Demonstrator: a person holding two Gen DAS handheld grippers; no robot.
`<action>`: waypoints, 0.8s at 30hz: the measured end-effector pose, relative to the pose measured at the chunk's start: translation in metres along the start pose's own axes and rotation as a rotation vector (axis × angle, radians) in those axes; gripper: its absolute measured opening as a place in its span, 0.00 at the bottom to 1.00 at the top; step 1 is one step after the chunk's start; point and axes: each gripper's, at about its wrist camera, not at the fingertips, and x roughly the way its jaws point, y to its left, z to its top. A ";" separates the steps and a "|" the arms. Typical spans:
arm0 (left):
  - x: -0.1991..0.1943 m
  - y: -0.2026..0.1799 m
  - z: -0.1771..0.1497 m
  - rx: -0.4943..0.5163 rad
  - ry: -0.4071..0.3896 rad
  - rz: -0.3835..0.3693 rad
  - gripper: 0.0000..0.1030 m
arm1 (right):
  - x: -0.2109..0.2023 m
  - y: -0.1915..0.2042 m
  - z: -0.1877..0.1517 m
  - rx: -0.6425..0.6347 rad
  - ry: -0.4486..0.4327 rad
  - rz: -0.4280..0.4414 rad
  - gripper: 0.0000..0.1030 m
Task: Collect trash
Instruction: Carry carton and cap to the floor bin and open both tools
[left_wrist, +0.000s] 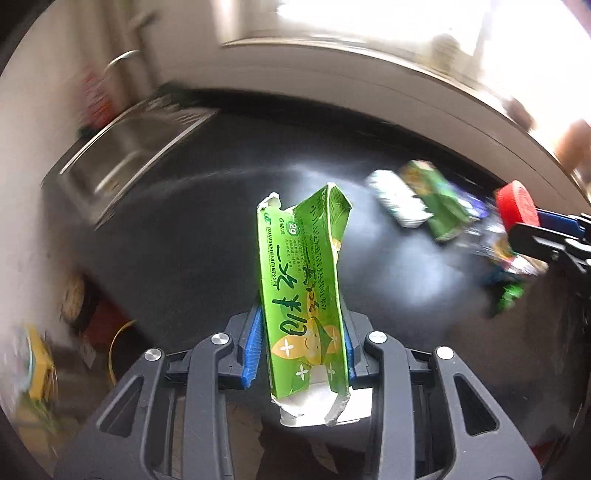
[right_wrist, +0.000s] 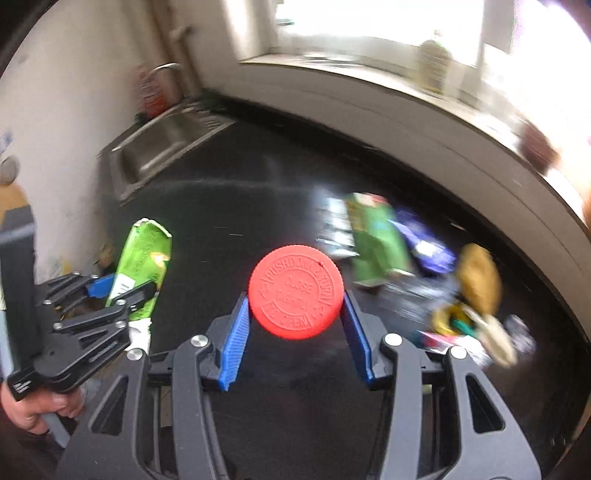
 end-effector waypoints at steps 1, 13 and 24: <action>0.001 0.018 -0.006 -0.031 0.004 0.021 0.33 | 0.008 0.015 0.007 -0.018 0.012 0.032 0.47; 0.050 0.270 -0.132 -0.427 0.117 0.201 0.33 | 0.163 0.317 0.051 -0.378 0.236 0.462 0.47; 0.112 0.350 -0.178 -0.500 0.151 0.158 0.35 | 0.294 0.434 0.041 -0.515 0.406 0.408 0.48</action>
